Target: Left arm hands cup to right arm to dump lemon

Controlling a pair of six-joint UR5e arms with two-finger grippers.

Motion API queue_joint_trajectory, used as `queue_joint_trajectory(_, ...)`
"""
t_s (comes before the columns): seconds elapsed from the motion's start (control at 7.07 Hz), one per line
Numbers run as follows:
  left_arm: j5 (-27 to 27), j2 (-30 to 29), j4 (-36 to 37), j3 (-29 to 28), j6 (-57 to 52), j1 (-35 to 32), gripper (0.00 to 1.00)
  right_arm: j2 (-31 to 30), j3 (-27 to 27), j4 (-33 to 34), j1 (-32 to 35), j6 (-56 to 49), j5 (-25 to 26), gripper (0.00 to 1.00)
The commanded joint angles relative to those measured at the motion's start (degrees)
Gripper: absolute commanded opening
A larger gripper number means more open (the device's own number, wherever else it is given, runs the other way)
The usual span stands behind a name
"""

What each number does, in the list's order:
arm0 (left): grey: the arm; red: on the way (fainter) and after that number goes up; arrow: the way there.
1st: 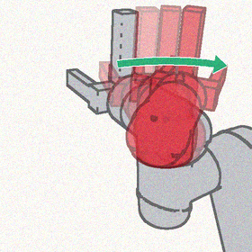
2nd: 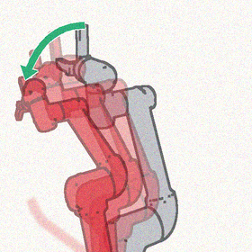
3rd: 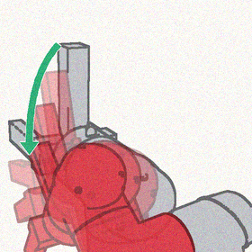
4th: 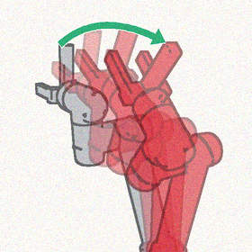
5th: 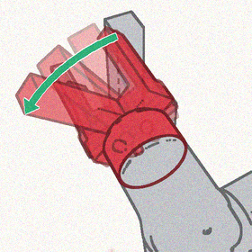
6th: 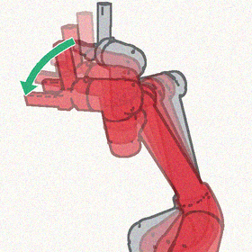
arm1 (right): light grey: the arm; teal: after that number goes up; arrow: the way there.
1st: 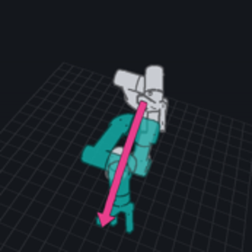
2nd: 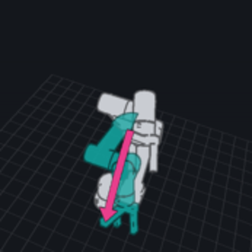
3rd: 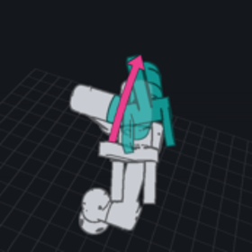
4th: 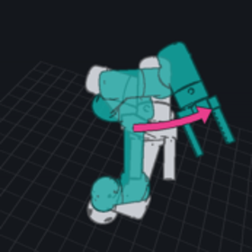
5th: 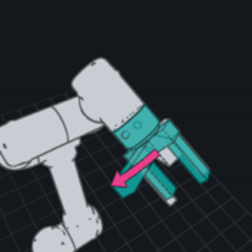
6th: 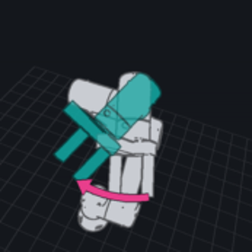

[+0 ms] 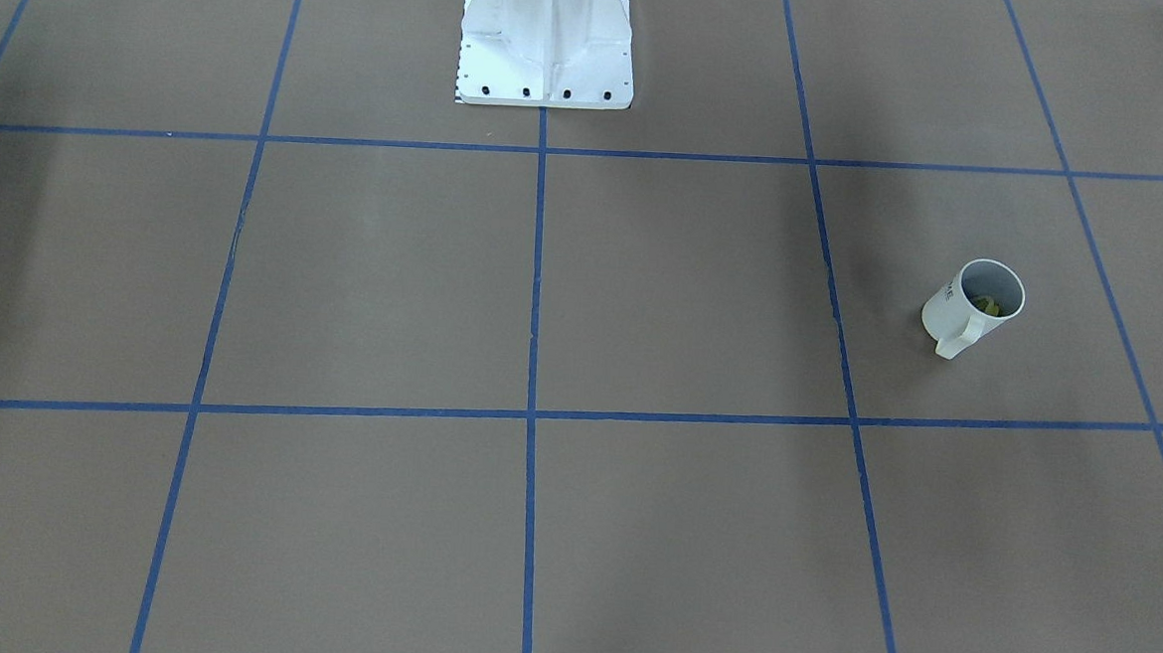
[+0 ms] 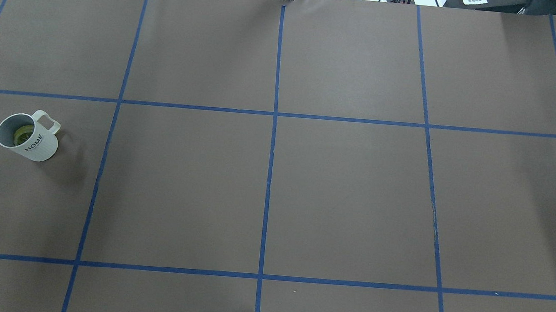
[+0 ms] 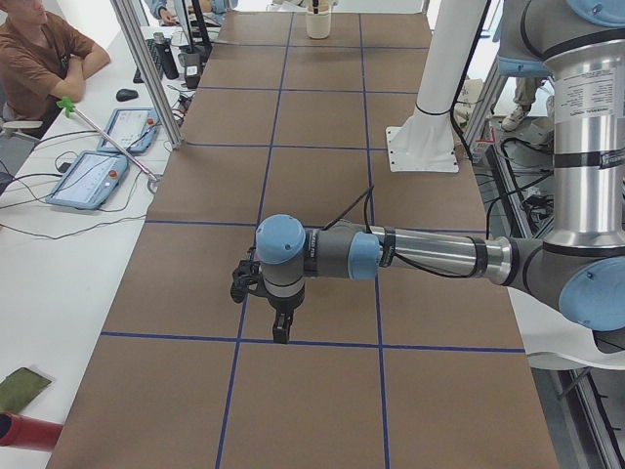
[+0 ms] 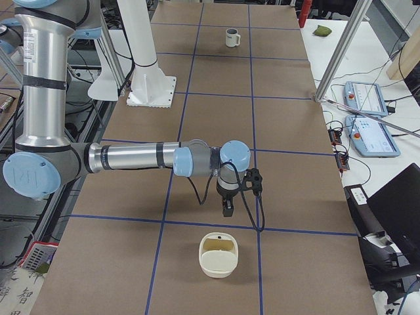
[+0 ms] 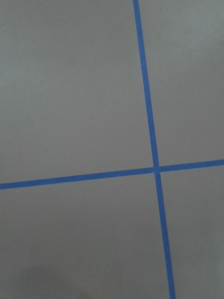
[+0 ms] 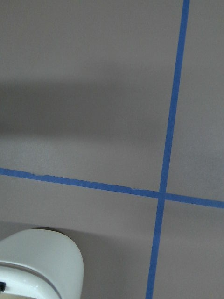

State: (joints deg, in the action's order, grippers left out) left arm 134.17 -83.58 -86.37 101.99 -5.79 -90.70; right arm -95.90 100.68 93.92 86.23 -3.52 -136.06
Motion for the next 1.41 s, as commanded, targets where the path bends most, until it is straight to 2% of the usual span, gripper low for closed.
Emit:
queue_joint_trajectory(0.0, 0.21, 0.08, -0.72, 0.57, -0.44, -0.09, 1.0, -0.07, -0.05, -0.14, -0.01, 0.0, 0.01, 1.0)
queue_joint_trajectory(0.85, 0.3, 0.79, -1.34, 0.75, -0.01, 0.0, 1.0, 0.01, 0.04, -0.66, -0.01, 0.27, -0.08, 1.0)
queue_joint_trajectory(0.99, 0.3, 0.61, -1.34, 0.93, 0.34, 0.09, 1.0, -0.16, -0.13, -3.45, -0.01, 0.27, -0.08, 1.0)
queue_joint_trajectory(1.13, 2.3, 0.52, -1.43, 1.19, 0.17, 0.52, 1.0, -0.25, -0.31, -4.26, -0.01, 0.35, -0.34, 1.0)
queue_joint_trajectory(1.27, 6.5, 0.52, -2.39, 1.02, 0.52, 1.14, 1.0, -0.25, -0.22, -4.53, -0.27, 0.35, -1.39, 1.0)
